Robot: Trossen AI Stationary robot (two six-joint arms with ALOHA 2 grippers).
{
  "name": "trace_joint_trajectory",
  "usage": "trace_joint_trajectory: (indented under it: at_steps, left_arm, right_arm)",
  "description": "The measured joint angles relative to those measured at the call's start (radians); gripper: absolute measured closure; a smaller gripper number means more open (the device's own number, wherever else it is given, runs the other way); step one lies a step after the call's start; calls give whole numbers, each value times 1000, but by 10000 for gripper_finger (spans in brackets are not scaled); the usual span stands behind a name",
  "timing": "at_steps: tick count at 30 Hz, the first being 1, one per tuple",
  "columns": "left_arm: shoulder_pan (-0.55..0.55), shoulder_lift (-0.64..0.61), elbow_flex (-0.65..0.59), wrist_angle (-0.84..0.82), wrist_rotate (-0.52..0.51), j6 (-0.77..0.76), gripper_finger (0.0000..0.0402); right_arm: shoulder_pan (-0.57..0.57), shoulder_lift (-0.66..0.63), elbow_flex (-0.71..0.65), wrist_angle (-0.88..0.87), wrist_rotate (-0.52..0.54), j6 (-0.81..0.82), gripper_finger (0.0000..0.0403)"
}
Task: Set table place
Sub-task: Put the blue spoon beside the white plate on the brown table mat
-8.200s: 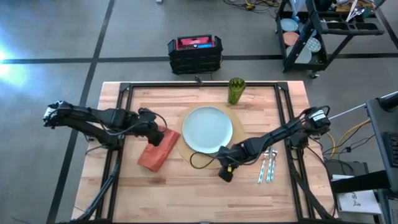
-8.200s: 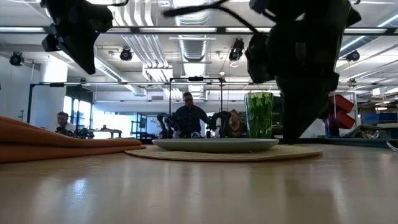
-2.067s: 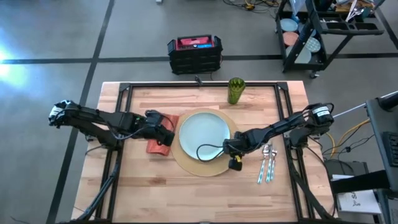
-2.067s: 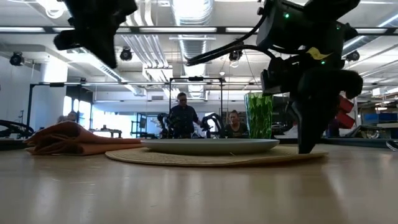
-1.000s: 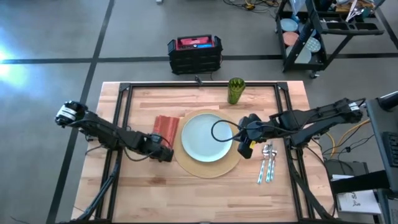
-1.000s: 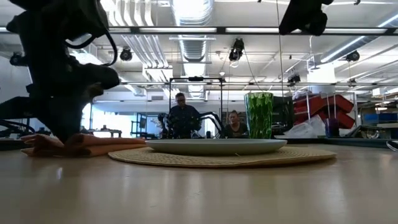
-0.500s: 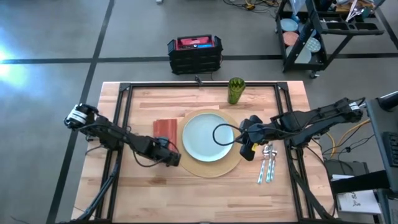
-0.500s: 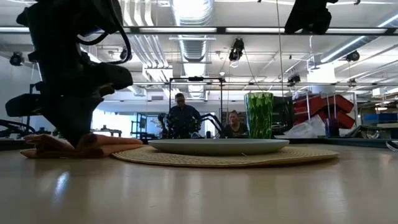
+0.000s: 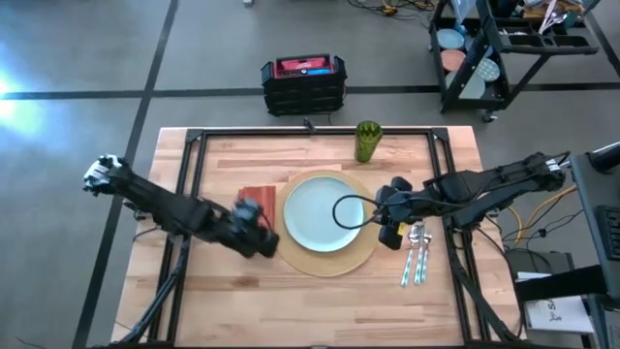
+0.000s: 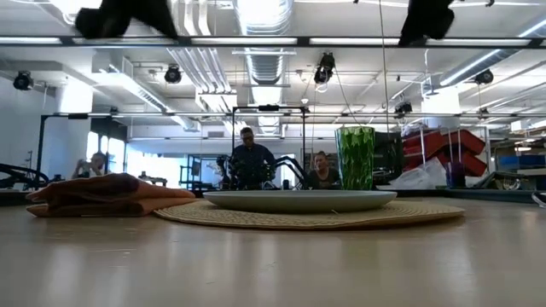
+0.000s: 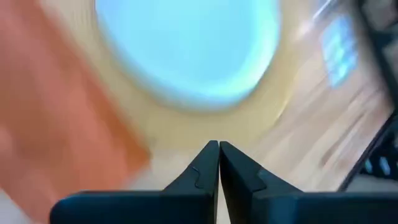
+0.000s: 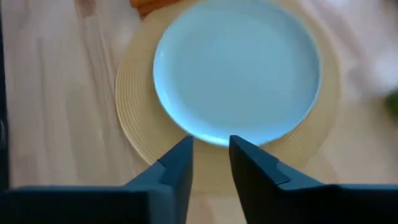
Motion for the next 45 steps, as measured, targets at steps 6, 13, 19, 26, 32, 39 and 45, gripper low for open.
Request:
trace_joint_trajectory:
  at_steps: [6, 13, 19, 26, 32, 39, 45]
  left_arm:
    - [-21, -64, 381, -107, -460, 766, 402]
    - [-7, -51, 677, -149, -506, 1203, 402]
    - [7, -51, 683, -389, -500, 963, 402]
    - [130, -56, 558, -592, -495, 663, 402]
    - [370, -80, 334, -389, -434, 734, 402]
    - [598, -58, 80, 28, 5, 990, 402]
    - [645, -31, 10, 145, 77, 1084, 402]
  right_arm:
    - [-147, 8, 99, -20, 37, -503, 252]
    - [-568, 105, 149, -75, -233, -636, 218]
    - [-576, 109, 123, -325, -294, -362, 226]
    - [-181, -5, 74, -337, -145, 386, 244]
    - [269, 57, 18, -339, 43, 1116, 245]
    - [534, 288, -12, -285, -43, 1614, 243]
    - [505, 424, -1, -211, -107, 1633, 250]
